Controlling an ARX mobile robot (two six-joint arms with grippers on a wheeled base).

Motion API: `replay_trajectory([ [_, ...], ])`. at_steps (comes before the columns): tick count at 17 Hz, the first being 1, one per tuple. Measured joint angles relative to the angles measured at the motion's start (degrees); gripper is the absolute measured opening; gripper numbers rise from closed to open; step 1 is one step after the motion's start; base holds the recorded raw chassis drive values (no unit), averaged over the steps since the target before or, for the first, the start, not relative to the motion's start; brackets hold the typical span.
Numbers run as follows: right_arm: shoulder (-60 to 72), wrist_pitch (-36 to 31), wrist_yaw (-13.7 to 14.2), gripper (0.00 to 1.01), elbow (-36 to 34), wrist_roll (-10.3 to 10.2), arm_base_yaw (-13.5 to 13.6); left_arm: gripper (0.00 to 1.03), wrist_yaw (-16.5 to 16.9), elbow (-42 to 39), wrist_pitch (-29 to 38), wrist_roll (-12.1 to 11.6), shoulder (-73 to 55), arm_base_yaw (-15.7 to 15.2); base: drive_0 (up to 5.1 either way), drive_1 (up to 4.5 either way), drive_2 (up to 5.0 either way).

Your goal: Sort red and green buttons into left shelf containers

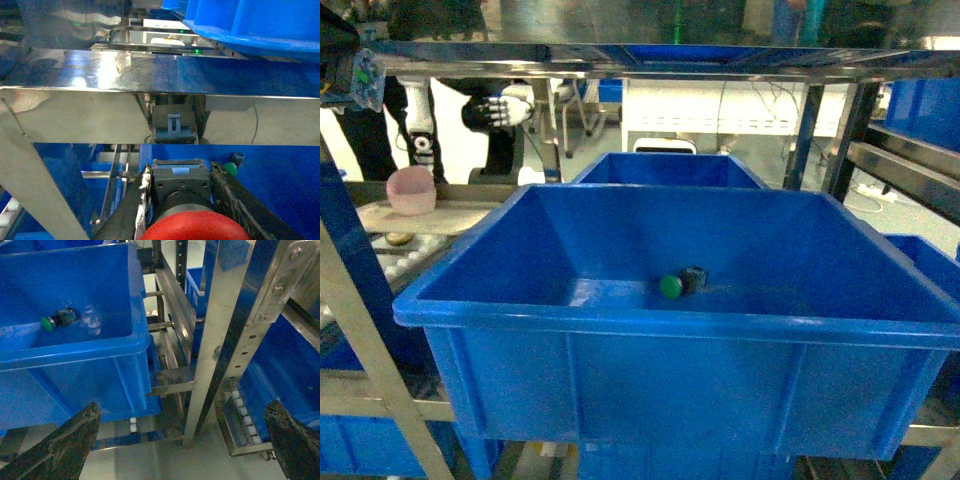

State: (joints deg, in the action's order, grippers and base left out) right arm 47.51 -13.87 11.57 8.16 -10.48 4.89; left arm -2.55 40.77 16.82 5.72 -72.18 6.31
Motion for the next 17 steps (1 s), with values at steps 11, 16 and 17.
replay_trajectory([
  [11, 0.00, 0.00, 0.00, 0.98, 0.00, 0.00, 0.00, 0.30, -2.14, -2.89, 0.02, 3.58, 6.67, -1.55, 0.0, 0.00, 0.0],
  [16, 0.00, 0.00, 0.00, 0.98, 0.00, 0.00, 0.00, 0.30, 0.31, -5.11, 0.44, 2.89, 10.51, -6.36, 0.0, 0.00, 0.0],
  [17, 0.00, 0.00, 0.00, 0.98, 0.00, 0.00, 0.00, 0.30, 1.90, -4.70, 2.25, 2.29, 9.20, -7.52, 0.0, 0.00, 0.0],
])
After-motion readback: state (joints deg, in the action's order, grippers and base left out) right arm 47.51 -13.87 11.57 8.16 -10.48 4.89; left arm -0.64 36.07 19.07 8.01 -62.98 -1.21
